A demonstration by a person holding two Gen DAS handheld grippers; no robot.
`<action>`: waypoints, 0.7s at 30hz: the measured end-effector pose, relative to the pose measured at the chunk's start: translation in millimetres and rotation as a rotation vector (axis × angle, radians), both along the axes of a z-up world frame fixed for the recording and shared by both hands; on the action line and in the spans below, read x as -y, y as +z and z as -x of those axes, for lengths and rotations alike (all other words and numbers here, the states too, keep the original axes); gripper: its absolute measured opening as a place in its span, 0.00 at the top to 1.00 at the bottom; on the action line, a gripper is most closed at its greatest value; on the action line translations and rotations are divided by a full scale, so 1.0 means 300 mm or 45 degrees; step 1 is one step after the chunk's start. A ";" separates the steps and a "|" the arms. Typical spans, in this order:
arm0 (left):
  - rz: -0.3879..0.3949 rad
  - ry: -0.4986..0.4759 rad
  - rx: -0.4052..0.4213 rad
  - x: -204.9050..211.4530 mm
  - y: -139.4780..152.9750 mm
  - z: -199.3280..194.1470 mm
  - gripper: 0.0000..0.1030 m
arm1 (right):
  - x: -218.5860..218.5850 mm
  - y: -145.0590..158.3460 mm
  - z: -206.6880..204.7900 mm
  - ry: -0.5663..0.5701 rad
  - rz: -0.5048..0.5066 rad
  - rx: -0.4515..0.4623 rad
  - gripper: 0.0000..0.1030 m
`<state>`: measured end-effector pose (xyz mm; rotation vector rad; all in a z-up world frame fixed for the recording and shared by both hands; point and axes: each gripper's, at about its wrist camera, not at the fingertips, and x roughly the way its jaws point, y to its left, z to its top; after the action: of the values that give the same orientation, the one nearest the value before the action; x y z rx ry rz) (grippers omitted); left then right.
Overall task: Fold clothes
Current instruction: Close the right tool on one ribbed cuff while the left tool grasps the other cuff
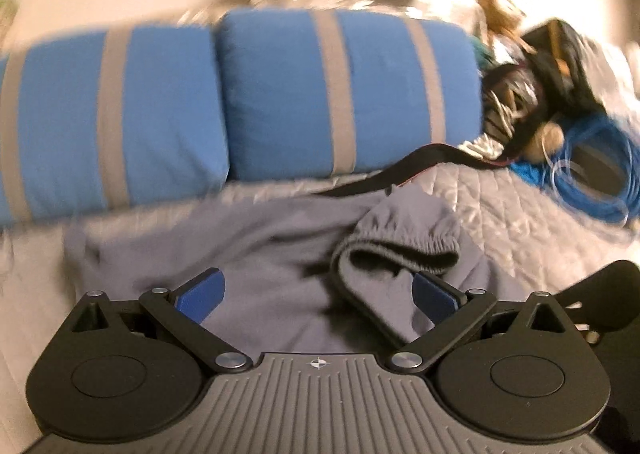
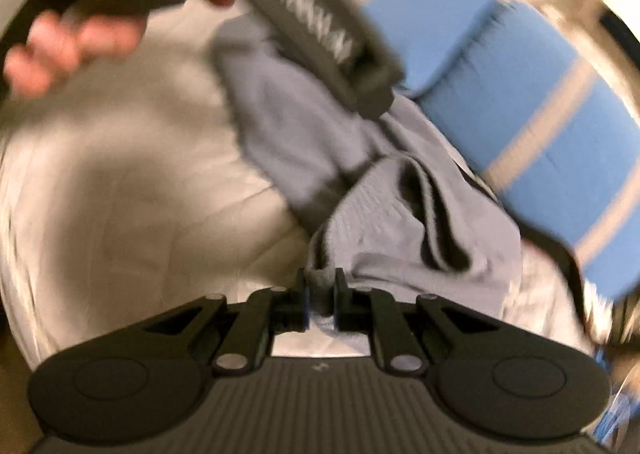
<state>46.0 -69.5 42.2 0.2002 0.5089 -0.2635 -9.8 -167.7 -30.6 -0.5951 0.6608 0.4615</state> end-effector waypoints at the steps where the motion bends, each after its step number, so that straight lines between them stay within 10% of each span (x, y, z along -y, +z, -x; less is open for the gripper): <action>1: -0.054 -0.033 0.018 0.031 0.002 -0.008 0.01 | 0.000 0.000 -0.002 -0.040 -0.043 0.002 0.90; 21: -0.758 -0.556 0.171 0.295 -0.159 -0.133 0.20 | 0.059 -0.091 0.056 -0.112 -0.244 0.007 0.90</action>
<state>85.8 -157.9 -5.5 0.9087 0.3950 -0.5166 -26.7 -185.5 -57.9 -0.3846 0.6269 0.4350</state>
